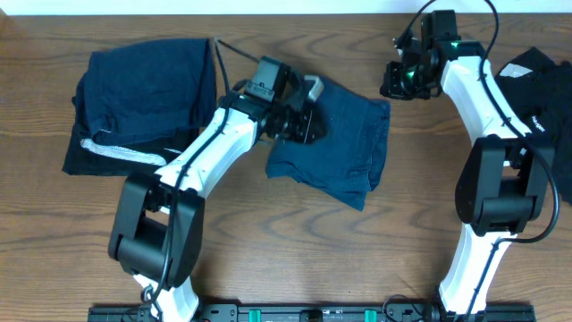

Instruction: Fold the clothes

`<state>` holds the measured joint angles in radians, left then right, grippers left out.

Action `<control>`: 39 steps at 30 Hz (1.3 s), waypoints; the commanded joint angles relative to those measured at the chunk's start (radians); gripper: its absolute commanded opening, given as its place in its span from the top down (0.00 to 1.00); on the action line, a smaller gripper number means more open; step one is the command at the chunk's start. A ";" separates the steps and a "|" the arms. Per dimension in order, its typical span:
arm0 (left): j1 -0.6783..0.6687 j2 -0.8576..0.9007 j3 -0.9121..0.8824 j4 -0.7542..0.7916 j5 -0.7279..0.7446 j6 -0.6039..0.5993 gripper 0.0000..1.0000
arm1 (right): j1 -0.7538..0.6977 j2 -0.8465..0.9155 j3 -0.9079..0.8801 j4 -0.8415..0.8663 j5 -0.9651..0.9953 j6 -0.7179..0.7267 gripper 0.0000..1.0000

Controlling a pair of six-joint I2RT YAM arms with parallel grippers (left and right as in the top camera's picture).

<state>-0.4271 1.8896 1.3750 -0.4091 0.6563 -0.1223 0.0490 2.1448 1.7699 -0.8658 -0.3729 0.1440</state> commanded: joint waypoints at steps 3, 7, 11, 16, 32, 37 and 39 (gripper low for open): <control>0.005 0.079 0.003 0.185 -0.172 -0.022 0.73 | -0.001 0.008 -0.047 -0.017 0.070 0.000 0.99; 0.005 0.162 0.003 0.372 -0.198 -0.026 0.70 | 0.003 0.009 -0.126 0.008 0.066 0.005 0.99; 0.005 0.253 0.003 0.502 -0.311 -0.083 0.69 | 0.012 0.009 -0.195 0.055 0.070 0.005 0.99; 0.005 0.344 0.004 0.629 -0.352 -0.082 0.70 | 0.011 0.009 -0.235 0.091 0.070 0.004 0.99; 0.018 -0.085 0.004 0.163 -0.355 -0.072 0.71 | 0.027 -0.205 -0.171 -0.186 -0.095 -0.085 0.99; 0.003 -0.084 0.003 -0.094 -0.327 -0.074 0.81 | 0.020 -0.203 -0.171 -0.189 0.061 -0.048 0.97; -0.015 -0.083 0.003 -0.164 -0.307 -0.074 0.81 | 0.011 -0.203 -0.171 -0.181 0.090 -0.035 0.81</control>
<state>-0.4191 1.7859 1.3846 -0.5152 0.3157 -0.2054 0.0711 1.9400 1.5913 -1.0538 -0.3740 0.0898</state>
